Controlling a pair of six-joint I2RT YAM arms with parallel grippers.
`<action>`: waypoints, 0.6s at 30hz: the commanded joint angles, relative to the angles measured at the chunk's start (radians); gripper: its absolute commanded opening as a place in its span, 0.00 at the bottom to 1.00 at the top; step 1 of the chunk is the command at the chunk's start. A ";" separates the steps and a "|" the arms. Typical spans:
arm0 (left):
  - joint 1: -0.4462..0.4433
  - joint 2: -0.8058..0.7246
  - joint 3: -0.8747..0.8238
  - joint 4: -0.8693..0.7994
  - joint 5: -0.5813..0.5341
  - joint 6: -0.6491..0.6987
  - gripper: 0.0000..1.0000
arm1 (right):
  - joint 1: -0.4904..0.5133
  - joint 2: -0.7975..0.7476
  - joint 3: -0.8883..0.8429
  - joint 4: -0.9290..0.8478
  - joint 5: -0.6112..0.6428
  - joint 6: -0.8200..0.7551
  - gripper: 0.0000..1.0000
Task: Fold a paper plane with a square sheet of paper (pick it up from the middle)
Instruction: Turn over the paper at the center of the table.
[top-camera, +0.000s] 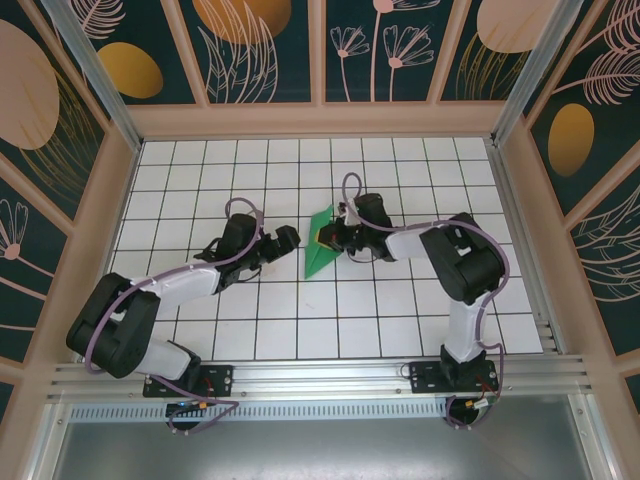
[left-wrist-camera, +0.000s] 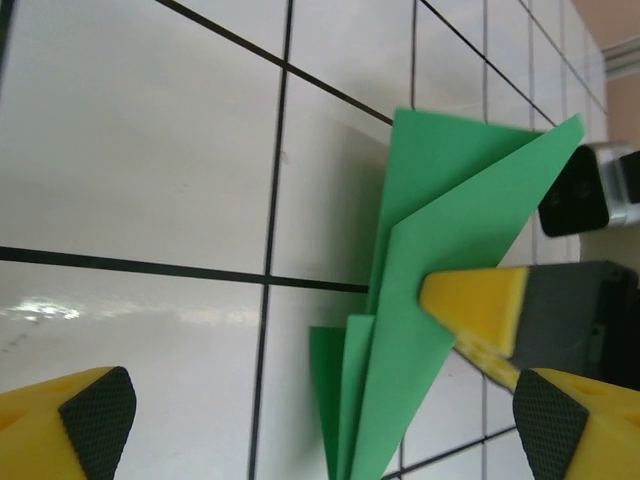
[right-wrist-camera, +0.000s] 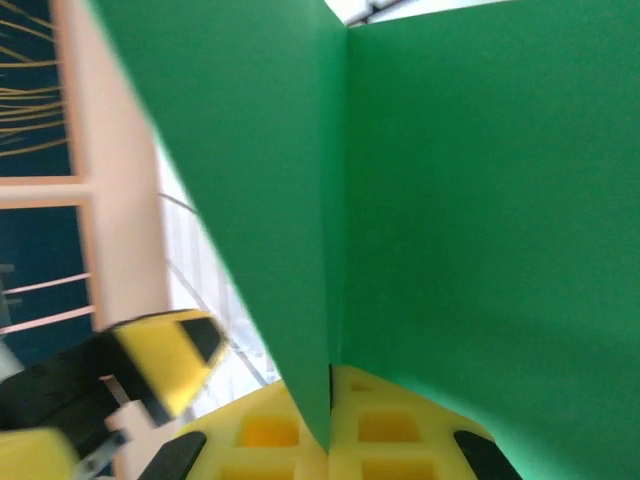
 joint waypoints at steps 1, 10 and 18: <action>0.006 -0.023 -0.021 0.154 0.155 -0.052 0.99 | -0.036 -0.083 -0.036 0.207 -0.129 0.075 0.05; 0.006 0.020 -0.044 0.434 0.353 -0.146 0.91 | -0.038 -0.151 -0.038 0.261 -0.199 0.165 0.06; 0.006 0.056 -0.070 0.619 0.442 -0.210 0.56 | -0.023 -0.158 -0.049 0.307 -0.212 0.221 0.06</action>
